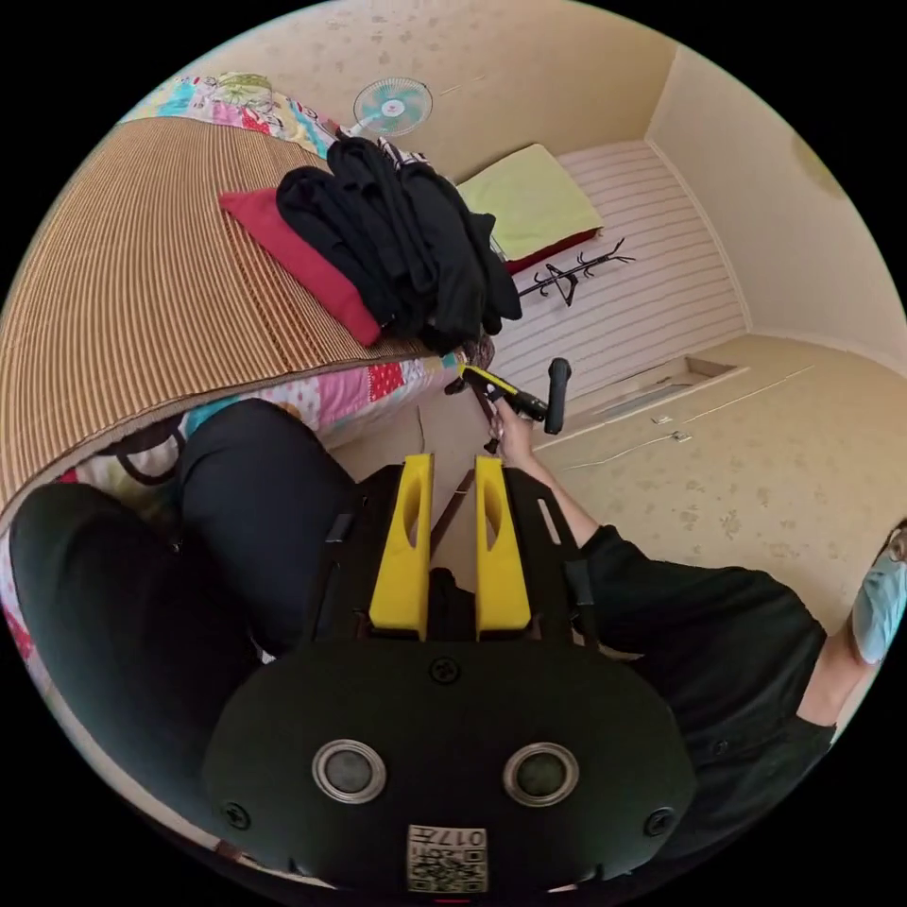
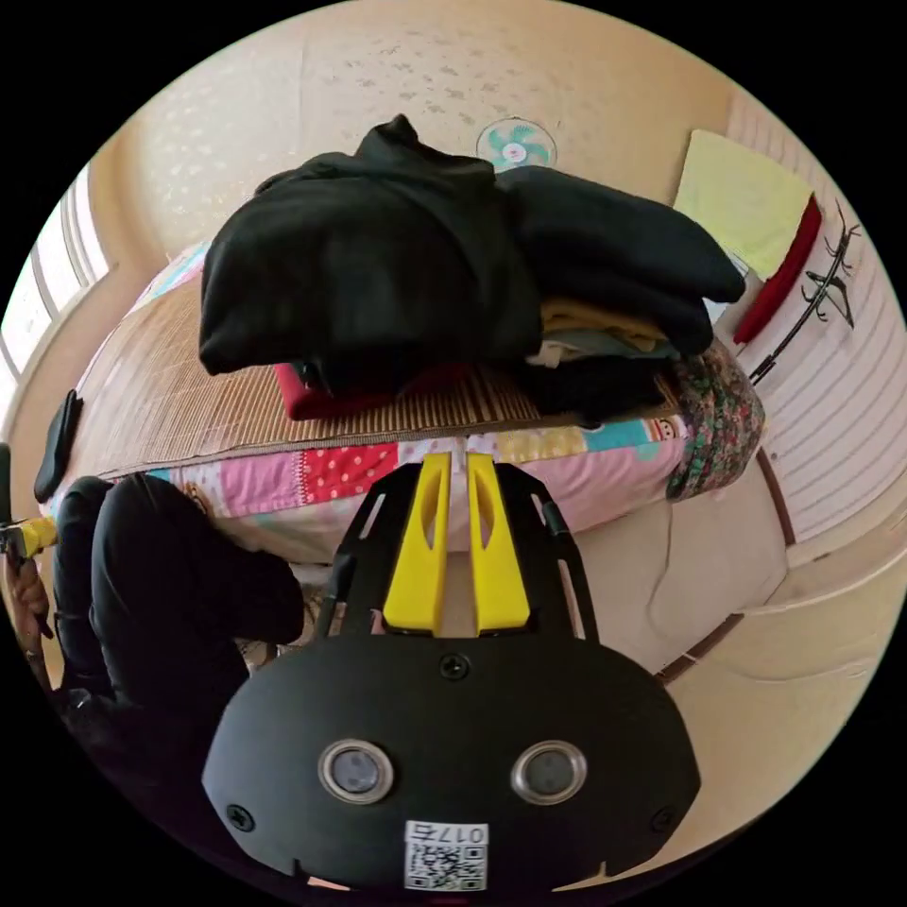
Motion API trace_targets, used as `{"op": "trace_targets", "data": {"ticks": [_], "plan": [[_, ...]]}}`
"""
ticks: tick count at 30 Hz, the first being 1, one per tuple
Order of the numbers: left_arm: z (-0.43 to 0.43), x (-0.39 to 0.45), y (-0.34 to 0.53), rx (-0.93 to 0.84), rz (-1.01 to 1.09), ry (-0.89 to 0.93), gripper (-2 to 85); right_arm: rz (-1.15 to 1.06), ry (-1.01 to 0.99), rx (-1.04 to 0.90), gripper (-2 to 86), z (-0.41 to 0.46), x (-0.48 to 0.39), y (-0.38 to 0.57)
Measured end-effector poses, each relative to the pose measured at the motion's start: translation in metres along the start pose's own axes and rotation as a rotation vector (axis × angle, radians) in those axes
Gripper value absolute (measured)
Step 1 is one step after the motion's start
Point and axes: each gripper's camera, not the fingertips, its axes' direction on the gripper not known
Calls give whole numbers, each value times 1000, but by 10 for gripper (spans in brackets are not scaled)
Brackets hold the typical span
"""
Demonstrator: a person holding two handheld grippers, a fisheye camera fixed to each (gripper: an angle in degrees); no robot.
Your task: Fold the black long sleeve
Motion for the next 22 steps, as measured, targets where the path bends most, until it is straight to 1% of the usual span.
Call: {"op": "trace_targets", "data": {"ticks": [2, 3, 5, 6, 8, 10, 11, 13, 14, 16, 17, 19, 22], "plan": [[-39, -4, 19, 81, -11, -8, 75, 116, -161, 13, 49, -2, 27, 29], [-64, -6, 31, 135, -16, -17, 76, 158, -202, 25, 52, -3, 35, 35], [-98, -7, 50, 216, -24, -31, 76, 318, -450, 69, 66, -5, 70, 50], [-118, -7, 62, 268, -22, -42, 76, 354, -527, 80, 70, -4, 79, 54], [-142, -9, 80, 329, -23, -95, 77, 472, -762, 165, 71, -3, 104, 73], [-176, -28, 110, 438, -107, -211, 84, 517, -826, 197, 71, -4, 111, 84], [-185, -35, 119, 477, -138, -241, 85, 504, -831, 167, 72, -3, 110, 86], [-229, -76, 154, 635, -309, -351, 95, 445, -807, 98, 73, -2, 105, 83], [-241, -87, 162, 672, -347, -372, 97, 397, -784, 60, 73, -3, 100, 81], [-301, -130, 177, 787, -469, -440, 103, 336, -746, 6, 73, -5, 97, 76], [-317, -138, 177, 811, -481, -462, 104, 313, -726, -21, 73, -6, 98, 72], [-380, -167, 164, 868, -543, -577, 110, 288, -728, -36, 73, -7, 102, 67], [-432, -193, 121, 903, -558, -613, 117, 303, -757, -38, 73, -5, 116, 58]]}}
